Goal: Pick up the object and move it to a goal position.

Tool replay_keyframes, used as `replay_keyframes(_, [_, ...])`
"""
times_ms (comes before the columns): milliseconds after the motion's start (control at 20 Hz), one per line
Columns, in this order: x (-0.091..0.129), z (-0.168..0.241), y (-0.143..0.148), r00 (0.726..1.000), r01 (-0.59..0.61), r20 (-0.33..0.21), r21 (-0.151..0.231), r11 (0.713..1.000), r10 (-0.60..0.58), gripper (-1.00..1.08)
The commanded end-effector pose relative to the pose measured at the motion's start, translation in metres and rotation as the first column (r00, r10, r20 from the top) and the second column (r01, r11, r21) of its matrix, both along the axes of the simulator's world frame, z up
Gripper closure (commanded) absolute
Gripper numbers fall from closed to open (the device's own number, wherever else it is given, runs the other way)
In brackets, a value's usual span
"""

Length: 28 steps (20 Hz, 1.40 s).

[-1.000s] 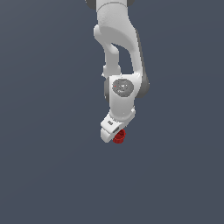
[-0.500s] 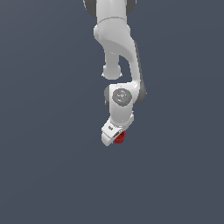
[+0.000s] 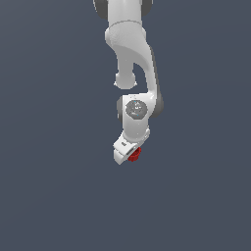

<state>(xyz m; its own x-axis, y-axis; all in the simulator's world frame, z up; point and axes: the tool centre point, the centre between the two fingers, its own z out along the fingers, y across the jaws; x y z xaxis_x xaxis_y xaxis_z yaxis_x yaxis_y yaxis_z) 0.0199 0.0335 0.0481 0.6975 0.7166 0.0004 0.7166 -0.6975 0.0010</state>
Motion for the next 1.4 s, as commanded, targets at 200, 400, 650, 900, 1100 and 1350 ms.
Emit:
replay_keyframes(200, [0.0,0.001,0.0,1.0,0.0,0.0,0.0,1.0,0.0,1.08])
replay_keyframes(400, [-0.004,0.008,0.001,1.0,0.0,0.0,0.0,1.0,0.0,1.08])
replay_keyframes(650, [-0.012,0.026,0.002,1.0,0.0,0.0,-0.001,1.0,0.0,1.08])
replay_keyframes(900, [-0.026,0.055,0.005,1.0,-0.001,0.0,-0.001,1.0,0.001,1.08])
replay_keyframes(1100, [-0.041,0.087,0.007,1.0,-0.001,0.0,-0.002,1.0,0.001,1.08])
replay_keyframes(1350, [-0.061,0.132,0.011,1.0,-0.001,-0.001,-0.002,1.0,0.001,1.08])
